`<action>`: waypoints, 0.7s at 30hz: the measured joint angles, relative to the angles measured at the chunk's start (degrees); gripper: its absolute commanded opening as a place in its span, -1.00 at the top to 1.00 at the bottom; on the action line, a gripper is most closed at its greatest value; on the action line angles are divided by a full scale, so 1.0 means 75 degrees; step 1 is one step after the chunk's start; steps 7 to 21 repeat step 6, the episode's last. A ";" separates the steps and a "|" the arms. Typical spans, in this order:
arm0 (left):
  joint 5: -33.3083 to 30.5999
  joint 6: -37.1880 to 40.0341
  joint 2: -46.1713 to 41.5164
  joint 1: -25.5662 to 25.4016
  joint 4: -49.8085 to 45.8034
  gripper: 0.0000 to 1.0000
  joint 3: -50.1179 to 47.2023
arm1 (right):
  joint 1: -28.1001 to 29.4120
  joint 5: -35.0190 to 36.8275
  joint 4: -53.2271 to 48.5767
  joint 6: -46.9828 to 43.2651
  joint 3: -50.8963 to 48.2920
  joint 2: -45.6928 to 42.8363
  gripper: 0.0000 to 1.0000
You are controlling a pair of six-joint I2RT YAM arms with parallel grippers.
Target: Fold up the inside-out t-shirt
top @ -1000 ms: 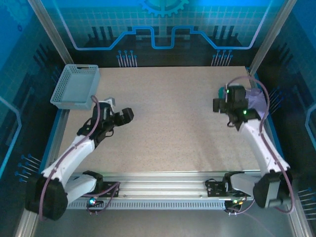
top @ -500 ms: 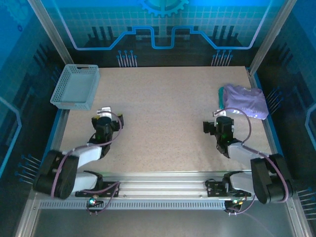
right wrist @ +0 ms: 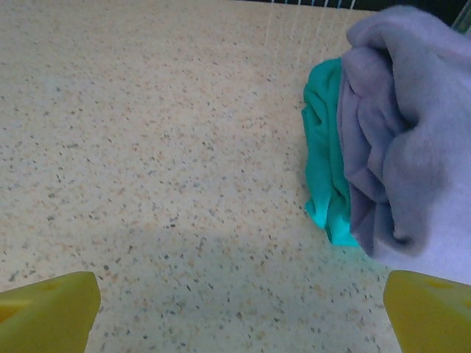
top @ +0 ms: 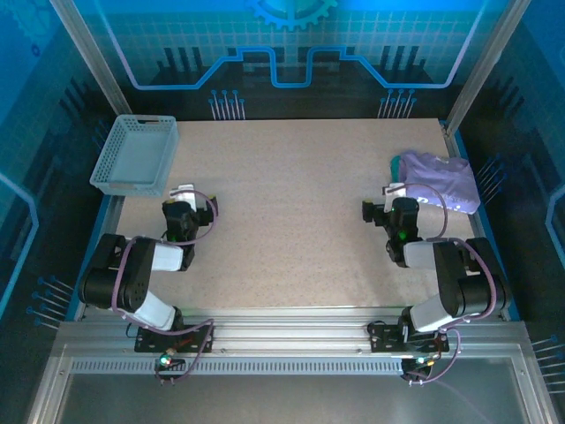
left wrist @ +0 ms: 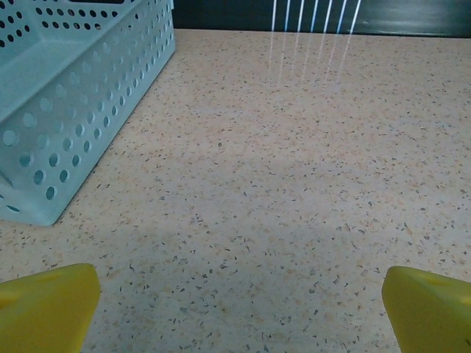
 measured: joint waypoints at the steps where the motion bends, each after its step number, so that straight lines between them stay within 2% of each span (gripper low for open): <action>1: 0.0012 0.0000 0.0000 -0.0003 0.0020 -0.98 0.0000 | 0.0000 -0.0023 0.0020 0.0000 0.0017 0.0000 -0.99; 21: 0.0061 0.0000 0.0000 -0.0003 0.0052 -0.98 0.0000 | 0.0000 -0.0061 0.0038 -0.0003 0.0017 0.0000 -0.99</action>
